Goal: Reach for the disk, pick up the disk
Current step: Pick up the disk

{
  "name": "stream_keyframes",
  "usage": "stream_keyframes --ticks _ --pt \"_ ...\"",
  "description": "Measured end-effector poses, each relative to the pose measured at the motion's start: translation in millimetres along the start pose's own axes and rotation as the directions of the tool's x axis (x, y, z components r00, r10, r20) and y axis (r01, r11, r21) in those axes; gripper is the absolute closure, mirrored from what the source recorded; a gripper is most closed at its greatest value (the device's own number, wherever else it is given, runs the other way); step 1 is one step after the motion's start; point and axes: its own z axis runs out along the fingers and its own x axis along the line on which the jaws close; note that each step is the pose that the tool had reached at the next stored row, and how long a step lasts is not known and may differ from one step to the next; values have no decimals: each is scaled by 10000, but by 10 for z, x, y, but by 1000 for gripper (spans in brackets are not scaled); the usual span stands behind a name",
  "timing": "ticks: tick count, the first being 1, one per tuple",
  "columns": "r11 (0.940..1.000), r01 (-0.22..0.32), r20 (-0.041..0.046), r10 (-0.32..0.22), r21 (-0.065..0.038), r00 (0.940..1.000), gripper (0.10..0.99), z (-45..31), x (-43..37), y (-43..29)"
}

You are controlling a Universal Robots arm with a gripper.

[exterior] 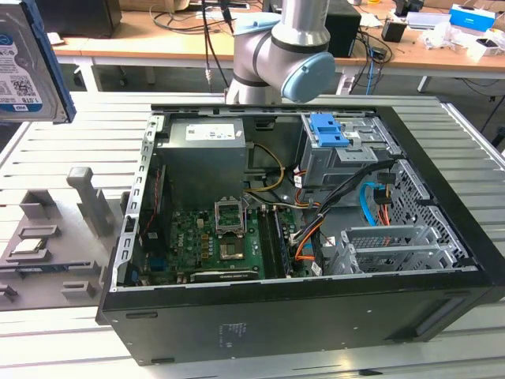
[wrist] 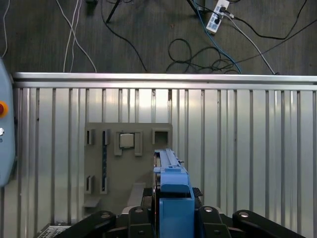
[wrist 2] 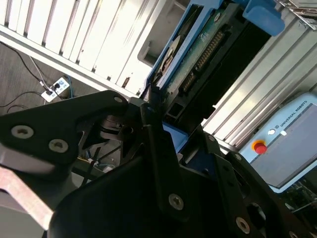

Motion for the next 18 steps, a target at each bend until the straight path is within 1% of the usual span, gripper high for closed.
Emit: stream_keyframes --ticks 1,2,3,5,8,10,11,15,18 --pt "10000 -1 0 1 2 10000 718 -2 0 -85" --pt "10000 -1 0 1 -1 10000 718 -7 1 -191" --pt "10000 0 0 0 1 10000 718 -10 2 -265" --pt "10000 1 -1 -1 0 10000 718 -13 3 -323" --pt "10000 -1 0 1 1 10000 718 -16 4 -433" --pt "10000 -1 0 1 1 10000 718 -18 4 -485" --pt "10000 0 0 0 0 10000 718 -20 5 -541" --pt "10000 -1 0 1 1 10000 718 -25 6 -658" --pt "10000 0 0 0 -1 10000 718 -31 7 -810"
